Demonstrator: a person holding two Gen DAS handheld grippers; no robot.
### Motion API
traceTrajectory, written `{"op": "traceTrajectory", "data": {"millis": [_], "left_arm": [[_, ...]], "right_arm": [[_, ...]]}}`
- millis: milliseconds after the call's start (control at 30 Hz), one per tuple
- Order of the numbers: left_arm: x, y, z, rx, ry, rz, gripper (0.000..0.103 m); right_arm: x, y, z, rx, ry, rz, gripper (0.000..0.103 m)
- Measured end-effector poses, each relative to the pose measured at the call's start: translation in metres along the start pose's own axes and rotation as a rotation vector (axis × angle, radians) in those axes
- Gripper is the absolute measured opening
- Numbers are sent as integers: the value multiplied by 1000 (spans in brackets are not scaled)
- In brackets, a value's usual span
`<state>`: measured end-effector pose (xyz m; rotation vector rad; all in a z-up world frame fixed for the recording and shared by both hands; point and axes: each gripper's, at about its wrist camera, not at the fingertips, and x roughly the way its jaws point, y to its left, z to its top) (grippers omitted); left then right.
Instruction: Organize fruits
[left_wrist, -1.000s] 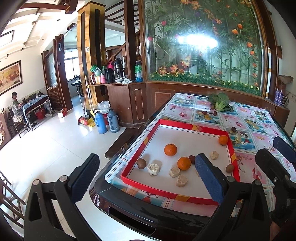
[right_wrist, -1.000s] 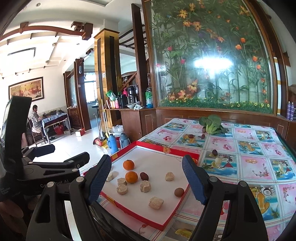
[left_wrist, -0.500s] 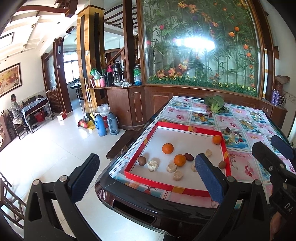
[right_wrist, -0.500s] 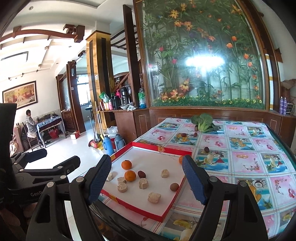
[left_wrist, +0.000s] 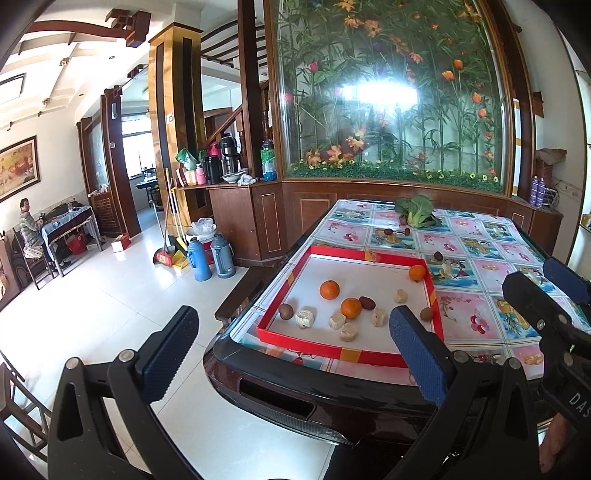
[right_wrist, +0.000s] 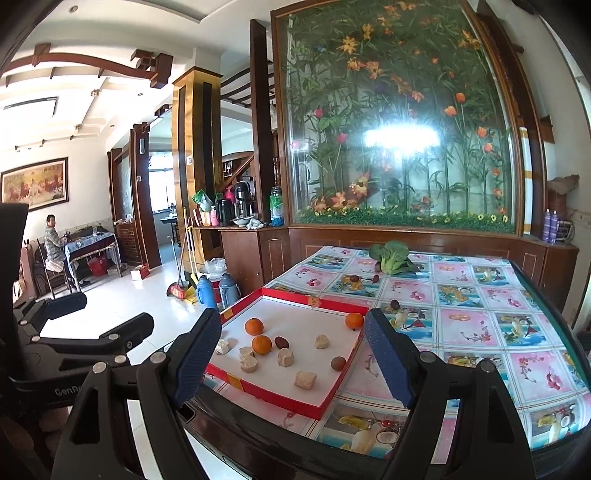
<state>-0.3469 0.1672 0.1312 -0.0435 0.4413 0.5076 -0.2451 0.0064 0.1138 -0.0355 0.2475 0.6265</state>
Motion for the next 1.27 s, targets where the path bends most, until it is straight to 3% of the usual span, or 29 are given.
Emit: {"op": "traceTrajectory", "data": {"millis": [467, 867, 1267], "left_arm": [[9, 8, -9, 10, -11, -13, 103], [7, 46, -16, -33, -42, 7, 103], [9, 44, -16, -48, -32, -14, 103]], "right_arm": [[10, -1, 0, 49, 36, -33, 80], [13, 49, 8, -98, 20, -15, 81], [23, 24, 5, -7, 62, -10, 81]]}}
